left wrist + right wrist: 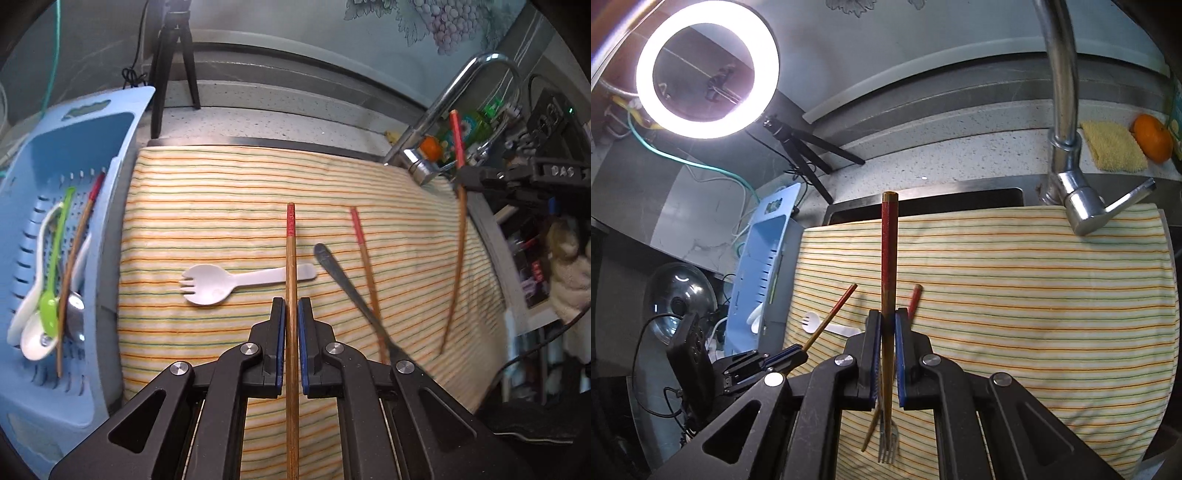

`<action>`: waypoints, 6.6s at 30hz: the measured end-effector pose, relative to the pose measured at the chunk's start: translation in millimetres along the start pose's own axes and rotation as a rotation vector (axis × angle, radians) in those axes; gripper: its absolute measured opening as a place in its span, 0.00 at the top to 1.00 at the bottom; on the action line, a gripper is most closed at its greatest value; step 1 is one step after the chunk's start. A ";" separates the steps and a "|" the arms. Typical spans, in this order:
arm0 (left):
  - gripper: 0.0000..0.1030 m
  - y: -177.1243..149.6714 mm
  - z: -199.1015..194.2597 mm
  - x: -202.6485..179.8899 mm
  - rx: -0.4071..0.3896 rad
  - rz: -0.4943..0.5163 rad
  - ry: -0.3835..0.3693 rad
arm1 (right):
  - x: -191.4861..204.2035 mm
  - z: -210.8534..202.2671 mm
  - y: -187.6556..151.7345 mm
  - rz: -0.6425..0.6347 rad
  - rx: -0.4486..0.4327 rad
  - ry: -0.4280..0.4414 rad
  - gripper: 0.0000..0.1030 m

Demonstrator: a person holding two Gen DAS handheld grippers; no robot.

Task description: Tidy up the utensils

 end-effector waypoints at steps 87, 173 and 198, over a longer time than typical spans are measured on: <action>0.74 30.7 -28.7 52.6 -0.029 0.198 0.183 | 61.7 73.0 11.7 -0.210 0.100 0.011 0.73; 0.90 -96.4 -13.3 -34.5 0.002 -0.198 0.222 | -1.0 129.0 -69.9 -0.133 0.497 0.173 0.73; 0.60 -82.7 -14.2 -4.3 0.044 -0.147 0.288 | -4.2 123.7 -73.1 -0.092 0.494 0.191 0.73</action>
Point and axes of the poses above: each gripper's, at about its wrist camera, not at the fingertips, and z roughly the way its jaws point, x to its left, y to its top, the point moved 8 cm from there along z, roughly the way its jaws point, and after that the axes turned 7 degrees about y, right-handed, at the moved point
